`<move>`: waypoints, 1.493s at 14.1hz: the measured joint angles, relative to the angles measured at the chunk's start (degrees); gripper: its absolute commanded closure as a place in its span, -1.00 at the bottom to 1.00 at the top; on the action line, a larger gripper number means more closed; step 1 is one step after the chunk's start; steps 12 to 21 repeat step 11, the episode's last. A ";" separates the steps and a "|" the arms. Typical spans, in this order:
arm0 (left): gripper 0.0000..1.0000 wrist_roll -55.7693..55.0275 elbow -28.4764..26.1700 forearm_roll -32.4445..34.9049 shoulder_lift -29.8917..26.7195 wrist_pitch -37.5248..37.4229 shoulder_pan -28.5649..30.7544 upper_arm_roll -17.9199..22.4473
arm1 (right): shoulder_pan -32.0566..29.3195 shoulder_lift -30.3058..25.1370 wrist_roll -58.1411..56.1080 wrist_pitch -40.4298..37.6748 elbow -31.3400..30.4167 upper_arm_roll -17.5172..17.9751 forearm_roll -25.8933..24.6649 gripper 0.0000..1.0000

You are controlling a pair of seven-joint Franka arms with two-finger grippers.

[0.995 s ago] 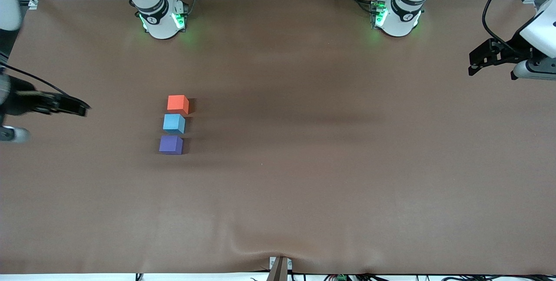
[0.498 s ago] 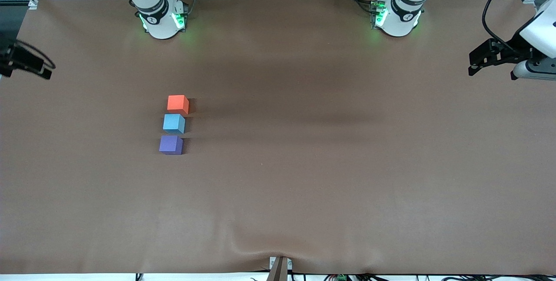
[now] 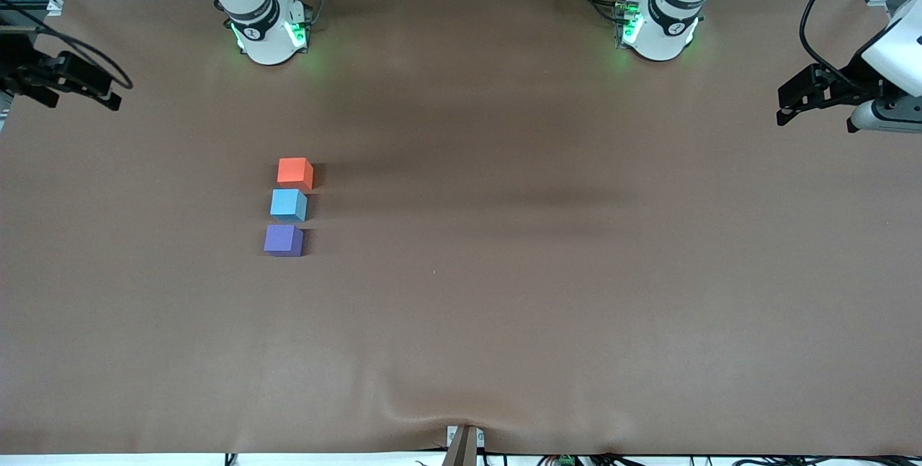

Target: Place blue block between orange and purple blocks

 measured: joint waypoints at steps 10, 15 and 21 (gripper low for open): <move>-1.00 0.00 0.00 0.00 0.00 0.00 0.01 0.07 | 0.20 -0.66 -3.51 1.59 0.50 0.00 -3.37 -1.00; -1.00 0.00 0.00 0.00 0.00 0.00 0.01 0.07 | 0.19 -0.42 -3.52 1.71 0.84 -0.03 -3.39 -1.00; -1.00 0.00 0.00 0.00 0.00 0.00 0.01 0.07 | 0.19 -0.42 -3.52 1.71 0.84 -0.03 -3.39 -1.00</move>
